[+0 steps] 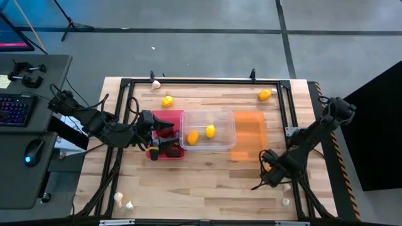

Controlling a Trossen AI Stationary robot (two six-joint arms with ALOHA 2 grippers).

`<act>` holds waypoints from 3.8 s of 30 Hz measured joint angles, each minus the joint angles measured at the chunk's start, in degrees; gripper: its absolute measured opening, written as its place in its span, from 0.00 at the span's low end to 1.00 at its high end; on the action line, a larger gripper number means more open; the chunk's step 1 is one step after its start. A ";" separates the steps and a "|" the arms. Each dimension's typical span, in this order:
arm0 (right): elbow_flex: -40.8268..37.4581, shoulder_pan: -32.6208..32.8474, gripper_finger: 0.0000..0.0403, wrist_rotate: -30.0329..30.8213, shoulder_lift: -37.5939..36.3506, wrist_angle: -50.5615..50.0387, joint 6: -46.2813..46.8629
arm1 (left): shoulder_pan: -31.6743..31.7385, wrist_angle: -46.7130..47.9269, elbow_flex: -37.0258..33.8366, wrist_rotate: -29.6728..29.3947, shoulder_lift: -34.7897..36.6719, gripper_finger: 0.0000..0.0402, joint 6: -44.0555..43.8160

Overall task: Sort produce into baskets
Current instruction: Put the yellow lemon into the transparent bin

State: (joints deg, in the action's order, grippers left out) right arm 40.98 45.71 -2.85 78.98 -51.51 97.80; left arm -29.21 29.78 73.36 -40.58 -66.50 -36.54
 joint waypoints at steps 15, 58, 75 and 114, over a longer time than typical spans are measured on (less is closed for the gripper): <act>-2.44 -0.07 0.72 -4.68 0.00 7.00 1.00 | 0.00 -0.86 -0.02 -1.63 -0.02 0.79 -0.88; 31.05 -40.53 0.49 20.31 13.77 22.12 -38.17 | 7.82 4.57 -0.02 7.39 7.07 0.79 13.23; 31.09 -53.57 0.79 3.23 -0.66 21.06 -67.12 | 35.28 -3.21 0.00 11.13 -1.56 0.79 11.50; 31.11 -53.33 0.79 16.73 -3.52 22.94 -60.59 | 69.58 22.63 -0.02 35.41 -45.85 0.74 21.94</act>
State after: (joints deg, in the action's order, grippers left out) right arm 72.10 -7.62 13.88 75.46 -28.58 37.22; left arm 40.36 52.41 73.34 -5.17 -112.35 -14.60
